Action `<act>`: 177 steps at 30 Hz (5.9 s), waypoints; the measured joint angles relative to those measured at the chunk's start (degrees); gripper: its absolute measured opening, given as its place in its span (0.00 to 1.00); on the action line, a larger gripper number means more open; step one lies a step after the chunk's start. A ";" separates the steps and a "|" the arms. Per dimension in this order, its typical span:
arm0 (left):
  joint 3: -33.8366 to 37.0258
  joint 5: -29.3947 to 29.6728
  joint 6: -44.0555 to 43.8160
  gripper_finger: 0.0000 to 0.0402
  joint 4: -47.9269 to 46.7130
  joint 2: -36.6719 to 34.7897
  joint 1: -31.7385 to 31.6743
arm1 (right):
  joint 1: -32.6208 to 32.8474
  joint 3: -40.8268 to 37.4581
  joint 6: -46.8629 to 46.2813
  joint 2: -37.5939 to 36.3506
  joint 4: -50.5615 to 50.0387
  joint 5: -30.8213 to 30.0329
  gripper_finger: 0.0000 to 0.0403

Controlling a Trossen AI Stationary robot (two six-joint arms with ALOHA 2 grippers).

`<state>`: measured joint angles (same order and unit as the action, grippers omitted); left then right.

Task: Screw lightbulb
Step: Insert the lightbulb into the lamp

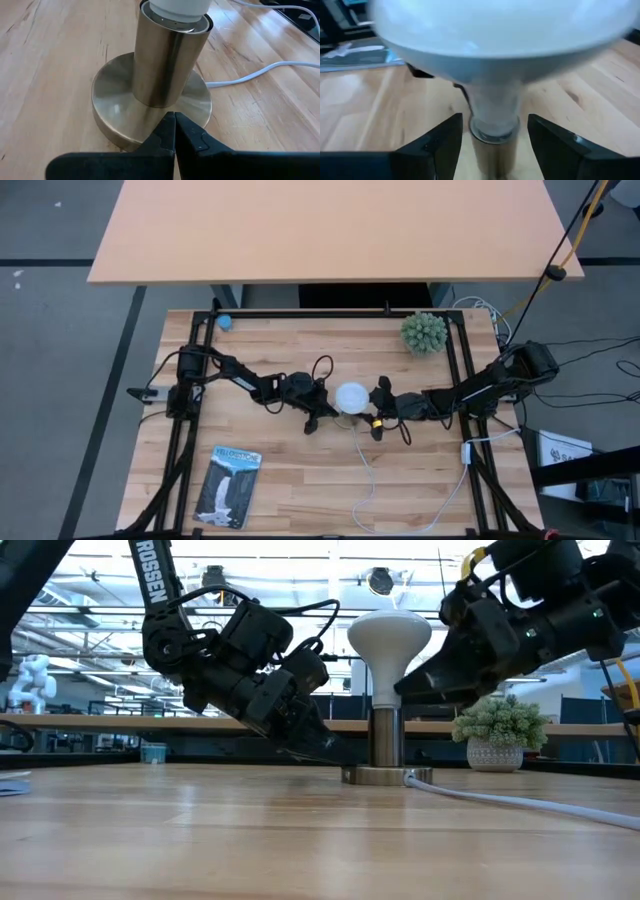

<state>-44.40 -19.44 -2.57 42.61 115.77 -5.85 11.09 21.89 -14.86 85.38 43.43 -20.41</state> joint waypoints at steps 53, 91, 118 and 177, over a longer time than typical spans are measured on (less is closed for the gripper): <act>-0.17 22.45 -22.22 0.00 3.09 0.13 2.19 | -0.28 0.02 -15.37 -3.63 -15.73 1.30 0.01; -0.11 37.97 -26.23 0.00 2.94 0.15 5.51 | -6.25 1.53 -4.56 1.25 0.38 -8.04 0.00; -0.08 36.47 -17.11 0.00 0.79 -2.31 5.49 | -4.43 7.30 -13.32 -2.04 -22.22 4.14 0.00; -0.12 -0.89 -6.54 0.00 -4.50 -6.72 -2.23 | 12.39 27.17 -32.29 11.94 -48.91 -31.63 0.00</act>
<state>-44.53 -20.32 -9.11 38.11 109.05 -8.08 23.49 49.06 -47.15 97.32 -5.48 -52.04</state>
